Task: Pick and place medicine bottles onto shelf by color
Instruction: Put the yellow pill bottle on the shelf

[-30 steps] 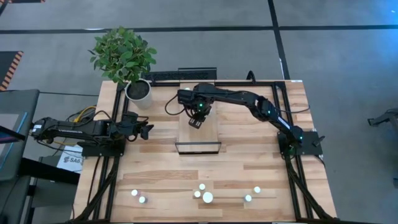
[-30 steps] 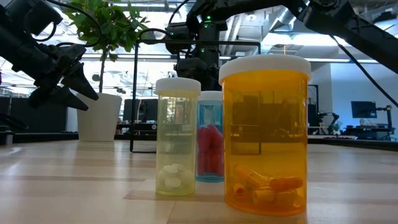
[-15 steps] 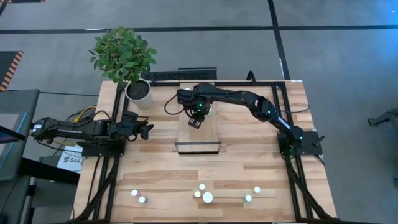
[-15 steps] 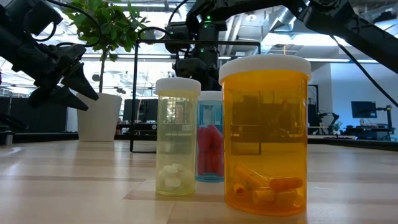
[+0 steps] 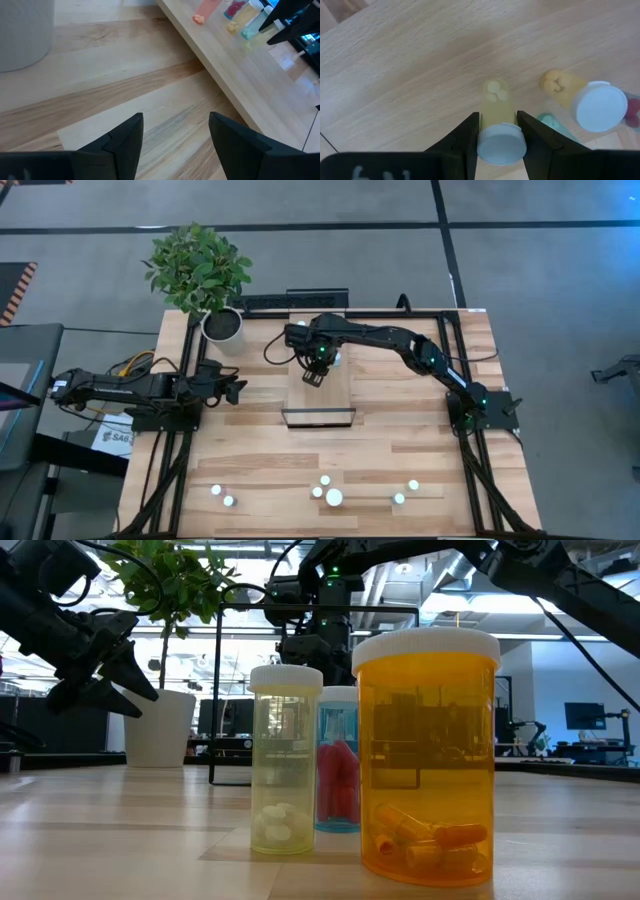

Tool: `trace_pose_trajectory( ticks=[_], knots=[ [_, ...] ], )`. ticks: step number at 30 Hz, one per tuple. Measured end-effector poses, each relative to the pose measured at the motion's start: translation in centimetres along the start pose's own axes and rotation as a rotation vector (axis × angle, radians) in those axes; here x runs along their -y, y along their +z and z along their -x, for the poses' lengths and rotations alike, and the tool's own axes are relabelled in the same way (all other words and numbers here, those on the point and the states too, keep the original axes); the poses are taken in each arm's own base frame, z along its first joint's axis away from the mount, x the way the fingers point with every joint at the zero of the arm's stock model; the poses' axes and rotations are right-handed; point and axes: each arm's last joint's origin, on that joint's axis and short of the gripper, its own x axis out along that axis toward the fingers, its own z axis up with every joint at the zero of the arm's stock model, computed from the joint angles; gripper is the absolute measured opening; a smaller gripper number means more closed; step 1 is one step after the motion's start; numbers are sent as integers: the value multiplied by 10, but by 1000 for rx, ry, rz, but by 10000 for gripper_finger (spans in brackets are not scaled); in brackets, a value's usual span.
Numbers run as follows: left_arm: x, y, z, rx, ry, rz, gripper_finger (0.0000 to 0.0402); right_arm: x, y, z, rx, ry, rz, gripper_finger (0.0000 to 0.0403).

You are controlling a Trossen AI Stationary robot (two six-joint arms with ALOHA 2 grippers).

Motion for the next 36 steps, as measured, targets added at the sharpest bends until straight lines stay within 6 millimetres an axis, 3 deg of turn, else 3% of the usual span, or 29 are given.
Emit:
trace_pose_trajectory(
  ticks=[36],
  knots=[
    [0,0,0,0,0,0,212,-1,2,0,15,21,25,154]
  ],
)
